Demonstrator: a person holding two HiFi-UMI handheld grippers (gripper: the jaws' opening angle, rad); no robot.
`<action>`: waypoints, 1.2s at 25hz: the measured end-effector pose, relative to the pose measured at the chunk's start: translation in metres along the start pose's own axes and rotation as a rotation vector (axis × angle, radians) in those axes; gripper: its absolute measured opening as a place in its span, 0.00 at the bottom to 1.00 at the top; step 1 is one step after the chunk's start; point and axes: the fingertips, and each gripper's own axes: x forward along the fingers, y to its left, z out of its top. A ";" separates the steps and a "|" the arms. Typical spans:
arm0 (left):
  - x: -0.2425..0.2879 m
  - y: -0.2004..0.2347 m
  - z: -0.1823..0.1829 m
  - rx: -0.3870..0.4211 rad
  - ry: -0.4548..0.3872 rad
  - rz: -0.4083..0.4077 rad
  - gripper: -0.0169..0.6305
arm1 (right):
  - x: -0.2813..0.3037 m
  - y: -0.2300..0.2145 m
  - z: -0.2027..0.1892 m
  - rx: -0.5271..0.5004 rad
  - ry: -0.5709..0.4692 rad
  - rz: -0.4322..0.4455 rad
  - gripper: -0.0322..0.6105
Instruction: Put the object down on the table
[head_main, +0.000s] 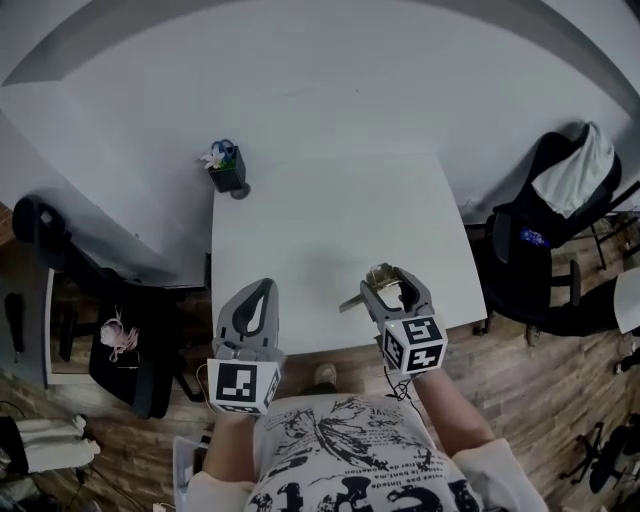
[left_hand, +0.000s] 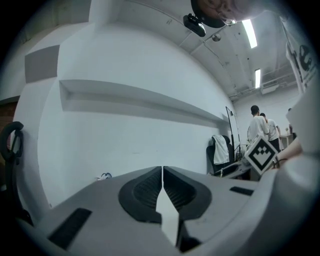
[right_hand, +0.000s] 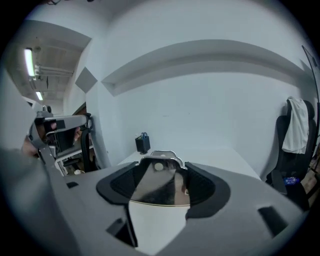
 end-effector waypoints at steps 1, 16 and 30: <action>0.005 0.005 -0.003 -0.001 0.002 -0.001 0.05 | 0.012 -0.001 -0.006 0.001 0.024 0.002 0.49; 0.058 0.056 -0.072 -0.034 0.120 0.020 0.05 | 0.167 -0.025 -0.112 -0.017 0.447 0.015 0.49; 0.067 0.075 -0.112 -0.099 0.202 0.047 0.05 | 0.212 -0.034 -0.143 -0.019 0.601 -0.041 0.49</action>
